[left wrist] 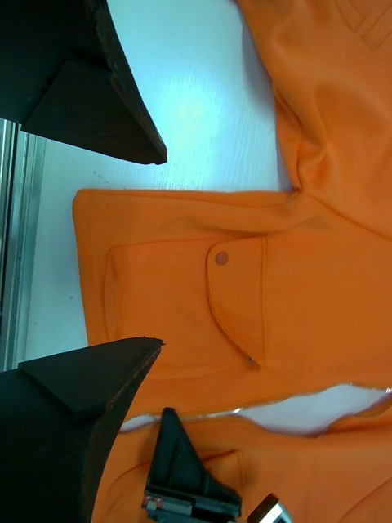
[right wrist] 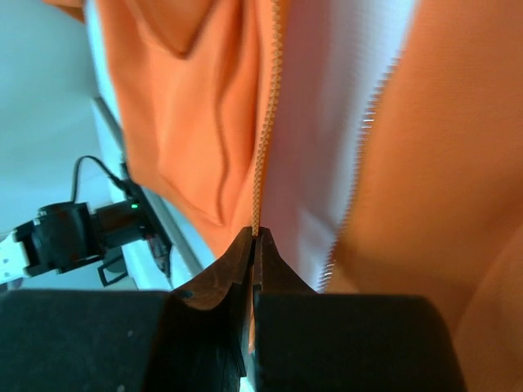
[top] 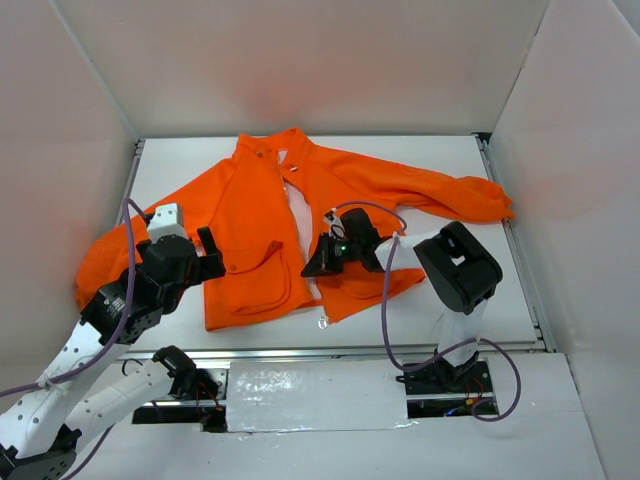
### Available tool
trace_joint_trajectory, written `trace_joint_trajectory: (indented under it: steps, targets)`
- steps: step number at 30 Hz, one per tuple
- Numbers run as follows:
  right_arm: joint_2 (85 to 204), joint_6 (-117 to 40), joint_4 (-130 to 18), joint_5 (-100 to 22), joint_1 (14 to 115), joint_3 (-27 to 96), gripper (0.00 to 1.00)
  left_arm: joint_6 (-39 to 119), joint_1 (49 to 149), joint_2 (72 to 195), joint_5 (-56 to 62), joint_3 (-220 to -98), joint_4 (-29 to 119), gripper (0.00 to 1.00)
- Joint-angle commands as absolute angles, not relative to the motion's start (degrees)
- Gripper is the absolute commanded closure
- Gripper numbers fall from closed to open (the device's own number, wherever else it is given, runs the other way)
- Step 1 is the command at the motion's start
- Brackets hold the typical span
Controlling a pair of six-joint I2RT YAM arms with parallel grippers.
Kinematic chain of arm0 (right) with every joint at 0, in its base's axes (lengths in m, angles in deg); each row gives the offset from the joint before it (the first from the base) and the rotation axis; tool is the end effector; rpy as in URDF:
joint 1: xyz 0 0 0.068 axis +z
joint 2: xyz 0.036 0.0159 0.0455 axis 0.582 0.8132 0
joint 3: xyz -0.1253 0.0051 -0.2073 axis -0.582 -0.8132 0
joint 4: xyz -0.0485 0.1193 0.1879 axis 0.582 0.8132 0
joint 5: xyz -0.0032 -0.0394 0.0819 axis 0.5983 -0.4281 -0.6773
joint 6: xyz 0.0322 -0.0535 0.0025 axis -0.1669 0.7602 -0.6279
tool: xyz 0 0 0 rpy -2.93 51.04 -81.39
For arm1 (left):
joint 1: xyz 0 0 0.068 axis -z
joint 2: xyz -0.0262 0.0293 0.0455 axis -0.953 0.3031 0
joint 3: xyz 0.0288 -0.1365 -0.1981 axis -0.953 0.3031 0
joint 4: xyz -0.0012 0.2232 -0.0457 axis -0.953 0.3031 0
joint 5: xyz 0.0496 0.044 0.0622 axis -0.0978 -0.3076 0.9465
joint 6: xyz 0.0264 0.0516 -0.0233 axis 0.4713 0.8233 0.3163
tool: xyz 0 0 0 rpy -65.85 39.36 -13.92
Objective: Zip up the jacket
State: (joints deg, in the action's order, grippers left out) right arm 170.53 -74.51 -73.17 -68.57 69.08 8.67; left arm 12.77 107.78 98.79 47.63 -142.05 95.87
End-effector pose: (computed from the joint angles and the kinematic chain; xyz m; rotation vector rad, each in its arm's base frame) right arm 0.2638 0.2091 0.1167 -0.1805 2.5337 1.3650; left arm 0.1157 -0.0481 0.3134 -0.4153 1.9963 -0.1293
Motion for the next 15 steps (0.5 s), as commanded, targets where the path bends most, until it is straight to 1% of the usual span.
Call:
trace_joint_trajectory:
  steps: [1,2,3,5,6,7,8,9,10,12,15]
  targets:
    - [165.41,-76.17,-78.99,-71.04,69.60,7.48,1.00,12.75,107.60,98.31,39.22,-141.96,91.84,0.00]
    - [164.79,-77.31,-79.96,-71.39,69.51,7.12,1.00,12.05,107.60,98.05,36.59,-141.18,91.14,0.01]
    - [164.17,-77.93,-81.19,-71.83,69.43,6.60,1.00,11.52,107.60,97.18,29.60,-137.95,87.83,0.01]
    - [162.33,-80.55,-85.14,-72.80,69.43,4.75,1.00,8.63,107.60,96.38,20.96,-133.11,82.20,0.01]
    - [161.80,-81.53,-86.90,-73.15,69.43,4.05,1.00,7.40,107.60,96.12,16.74,-130.21,74.77,0.01]
    - [161.10,-82.58,-88.40,-73.41,69.34,2.83,1.00,4.25,107.60,96.29,9.22,-124.53,70.61,0.01]
    - [160.92,-84.68,-91.11,-74.20,69.43,2.38,1.00,2.83,107.69,96.90,5.57,-121.95,66.30,0.02]
    - [160.91,-85.57,-92.53,-74.73,69.43,1.68,1.00,0.72,107.69,98.99,2.66,-117.92,58.86,0.03]
    - [161.09,-87.24,-94.80,-75.17,69.51,1.41,1.00,-0.08,107.86,100.41,-0.76,-116.66,56.35,0.04]
    - [161.44,-88.56,-96.49,-76.05,69.51,0.44,1.00,-1.14,108.39,104.45,-2.28,-114.89,51.26,0.06]
    - [161.09,-89.80,-97.46,-75.18,70.04,-0.96,1.00,-1.49,109.62,108.41,-3.43,-114.28,47.73,0.08]
